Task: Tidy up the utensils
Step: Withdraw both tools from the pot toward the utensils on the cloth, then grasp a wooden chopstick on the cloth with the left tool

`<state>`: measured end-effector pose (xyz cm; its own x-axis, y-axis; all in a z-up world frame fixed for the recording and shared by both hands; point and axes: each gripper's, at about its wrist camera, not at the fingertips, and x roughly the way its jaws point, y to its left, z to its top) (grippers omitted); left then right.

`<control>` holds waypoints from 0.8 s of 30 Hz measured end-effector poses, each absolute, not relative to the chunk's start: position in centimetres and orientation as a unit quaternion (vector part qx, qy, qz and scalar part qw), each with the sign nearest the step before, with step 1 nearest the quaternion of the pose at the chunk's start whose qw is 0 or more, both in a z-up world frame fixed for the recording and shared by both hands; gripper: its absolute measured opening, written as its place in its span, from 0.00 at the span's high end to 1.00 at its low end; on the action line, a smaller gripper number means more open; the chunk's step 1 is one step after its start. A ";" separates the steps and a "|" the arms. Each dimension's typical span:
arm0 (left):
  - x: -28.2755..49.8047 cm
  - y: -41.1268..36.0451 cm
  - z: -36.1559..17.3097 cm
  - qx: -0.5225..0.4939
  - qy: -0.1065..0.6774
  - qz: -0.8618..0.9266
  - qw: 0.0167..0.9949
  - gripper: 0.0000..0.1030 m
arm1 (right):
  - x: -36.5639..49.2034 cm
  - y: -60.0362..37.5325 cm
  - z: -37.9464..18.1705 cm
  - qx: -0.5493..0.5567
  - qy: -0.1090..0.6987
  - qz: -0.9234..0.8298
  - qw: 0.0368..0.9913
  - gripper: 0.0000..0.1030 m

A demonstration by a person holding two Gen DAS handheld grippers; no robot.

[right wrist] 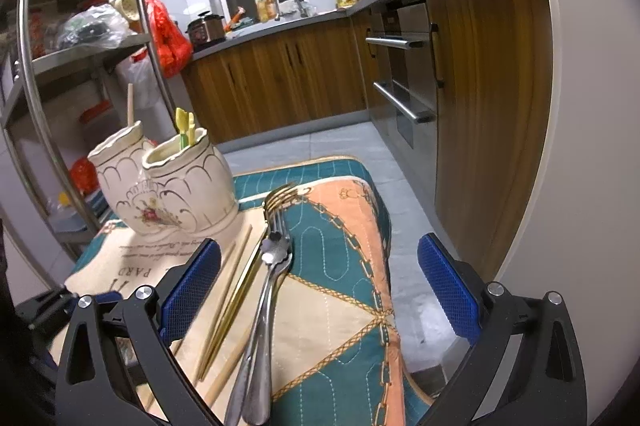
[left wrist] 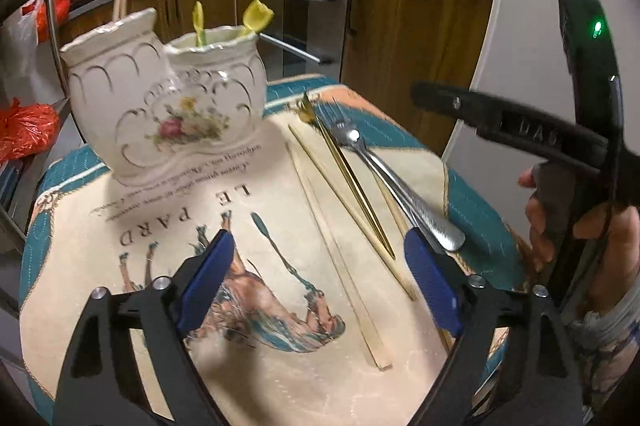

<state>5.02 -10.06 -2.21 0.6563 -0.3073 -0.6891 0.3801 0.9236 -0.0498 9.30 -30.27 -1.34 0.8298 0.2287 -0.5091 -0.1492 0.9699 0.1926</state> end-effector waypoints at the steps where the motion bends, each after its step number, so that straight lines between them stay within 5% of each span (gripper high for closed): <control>1: 5.0 -10.1 -2.3 0.050 0.372 -0.189 0.907 0.25 | 9.3 -30.3 -1.4 0.072 0.275 0.099 0.954 0.05; 10: 5.5 -10.8 -3.2 0.057 0.399 -0.210 0.891 0.62 | 9.3 -29.0 -1.6 0.027 0.295 0.108 0.949 0.05; 16: 5.6 -11.2 -3.6 0.096 0.401 -0.204 0.888 0.91 | 9.3 -27.8 -2.2 -0.003 0.314 0.128 0.941 0.17; 24: 5.5 -7.5 -2.8 0.085 0.402 -0.197 0.890 0.94 | 9.5 -26.7 -2.8 -0.031 0.336 0.141 0.931 0.44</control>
